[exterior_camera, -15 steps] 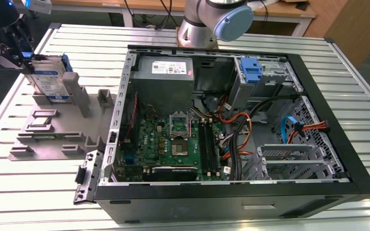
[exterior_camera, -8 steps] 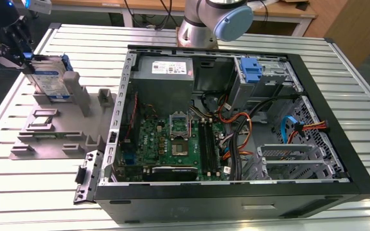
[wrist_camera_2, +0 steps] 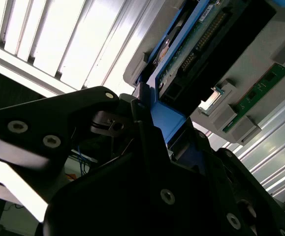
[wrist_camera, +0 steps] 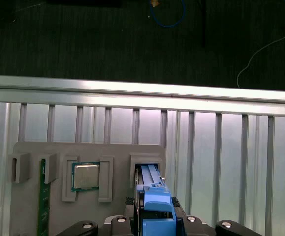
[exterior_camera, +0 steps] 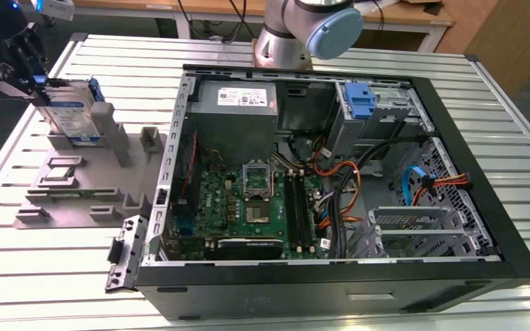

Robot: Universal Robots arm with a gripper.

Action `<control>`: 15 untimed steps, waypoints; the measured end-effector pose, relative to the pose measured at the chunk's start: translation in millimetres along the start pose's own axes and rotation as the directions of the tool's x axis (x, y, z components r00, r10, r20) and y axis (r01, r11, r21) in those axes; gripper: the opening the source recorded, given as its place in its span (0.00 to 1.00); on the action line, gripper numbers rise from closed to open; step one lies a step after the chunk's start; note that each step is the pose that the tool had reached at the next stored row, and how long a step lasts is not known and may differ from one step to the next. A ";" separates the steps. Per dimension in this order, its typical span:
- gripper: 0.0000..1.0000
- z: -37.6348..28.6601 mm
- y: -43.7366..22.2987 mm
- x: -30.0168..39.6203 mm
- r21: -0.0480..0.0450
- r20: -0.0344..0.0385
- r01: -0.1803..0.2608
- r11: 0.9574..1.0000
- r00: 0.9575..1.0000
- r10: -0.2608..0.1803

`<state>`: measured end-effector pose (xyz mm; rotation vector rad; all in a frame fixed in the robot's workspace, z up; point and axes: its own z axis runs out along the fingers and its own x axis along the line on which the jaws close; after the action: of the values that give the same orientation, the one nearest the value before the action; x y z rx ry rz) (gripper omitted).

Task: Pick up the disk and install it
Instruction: 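Pick up the disk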

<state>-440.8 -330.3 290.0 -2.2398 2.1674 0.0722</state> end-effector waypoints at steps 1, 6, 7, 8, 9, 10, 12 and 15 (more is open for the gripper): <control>0.37 0.0 0.0 0.0 0.000 0.000 0.000 1.000 1.000 0.000; 0.37 0.0 0.0 0.0 0.000 0.000 0.000 1.000 1.000 0.000; 0.37 0.0 0.0 0.0 0.000 0.000 0.000 1.000 1.000 0.000; 0.37 0.0 0.0 0.0 0.000 0.000 0.000 1.000 1.000 0.000; 0.37 0.1 0.0 0.0 0.000 0.000 0.000 1.000 1.000 0.000; 0.37 0.0 0.0 0.0 0.000 0.000 -0.001 1.000 1.000 0.001; 0.37 0.2 0.0 -0.2 0.001 0.000 -0.014 1.000 1.000 0.014; 0.37 0.2 -0.1 -0.4 0.002 0.000 -0.028 1.000 1.000 0.028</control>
<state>-440.7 -329.9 289.9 -2.2083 2.1984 0.0713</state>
